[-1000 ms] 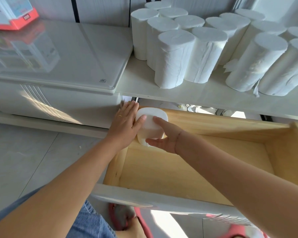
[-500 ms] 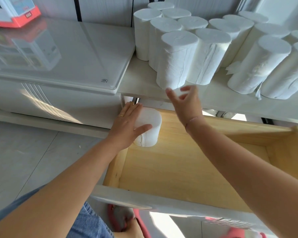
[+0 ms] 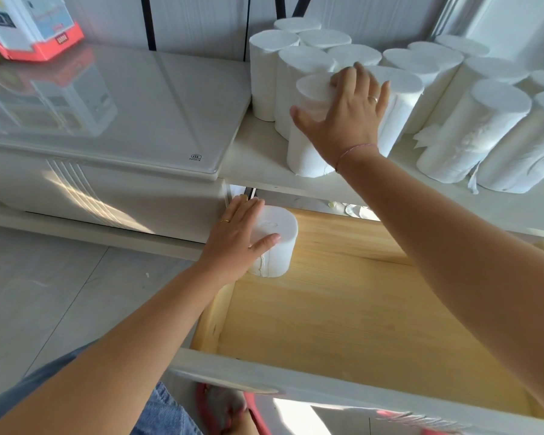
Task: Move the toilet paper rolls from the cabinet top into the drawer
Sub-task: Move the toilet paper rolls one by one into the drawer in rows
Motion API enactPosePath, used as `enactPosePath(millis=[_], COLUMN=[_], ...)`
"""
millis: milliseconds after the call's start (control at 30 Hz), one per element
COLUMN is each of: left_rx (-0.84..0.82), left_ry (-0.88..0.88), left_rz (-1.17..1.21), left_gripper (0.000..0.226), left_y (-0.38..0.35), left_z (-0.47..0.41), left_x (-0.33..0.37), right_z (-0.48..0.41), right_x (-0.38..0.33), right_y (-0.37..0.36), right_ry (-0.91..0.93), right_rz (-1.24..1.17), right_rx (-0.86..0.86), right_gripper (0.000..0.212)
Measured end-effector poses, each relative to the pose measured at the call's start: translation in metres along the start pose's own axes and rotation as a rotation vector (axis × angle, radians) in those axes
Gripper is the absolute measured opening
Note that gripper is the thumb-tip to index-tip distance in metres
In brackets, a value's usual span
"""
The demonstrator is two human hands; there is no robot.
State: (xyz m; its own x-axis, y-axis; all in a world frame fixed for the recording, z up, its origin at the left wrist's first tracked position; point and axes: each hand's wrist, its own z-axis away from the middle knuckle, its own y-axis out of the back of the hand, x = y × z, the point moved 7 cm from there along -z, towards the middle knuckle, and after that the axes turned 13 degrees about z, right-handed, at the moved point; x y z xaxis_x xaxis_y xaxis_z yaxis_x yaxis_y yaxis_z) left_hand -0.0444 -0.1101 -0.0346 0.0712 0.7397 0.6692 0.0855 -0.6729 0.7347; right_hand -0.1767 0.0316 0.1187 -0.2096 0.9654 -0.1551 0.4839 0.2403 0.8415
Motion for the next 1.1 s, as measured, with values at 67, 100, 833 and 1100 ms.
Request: enactPosePath(millis=[67,100,833,1100], left_rx=[-0.005,-0.009,-0.005,-0.011], left_ry=[0.0,0.001,0.022,0.032], left_rz=[-0.011,-0.013,0.087,0.058], left_gripper=[0.072,0.072,0.069,0.069], left_y=[-0.001,-0.001,0.002,0.001], left_z=[0.0,0.0,0.003,0.002], left_x=[0.0,0.0,0.004,0.003], right_z=[0.003,0.003,0.181,0.188], right_x=[-0.001,-0.001,0.08,0.091], right_y=[0.005,0.008,-0.022,-0.047], right_ry=[-0.006,-0.015,-0.035,-0.085], right_rz=[-0.041,-0.044,-0.303,-0.264], right_rx=[0.003,-0.003,-0.448,-0.661], right_gripper=[0.071,0.07,0.083,0.11])
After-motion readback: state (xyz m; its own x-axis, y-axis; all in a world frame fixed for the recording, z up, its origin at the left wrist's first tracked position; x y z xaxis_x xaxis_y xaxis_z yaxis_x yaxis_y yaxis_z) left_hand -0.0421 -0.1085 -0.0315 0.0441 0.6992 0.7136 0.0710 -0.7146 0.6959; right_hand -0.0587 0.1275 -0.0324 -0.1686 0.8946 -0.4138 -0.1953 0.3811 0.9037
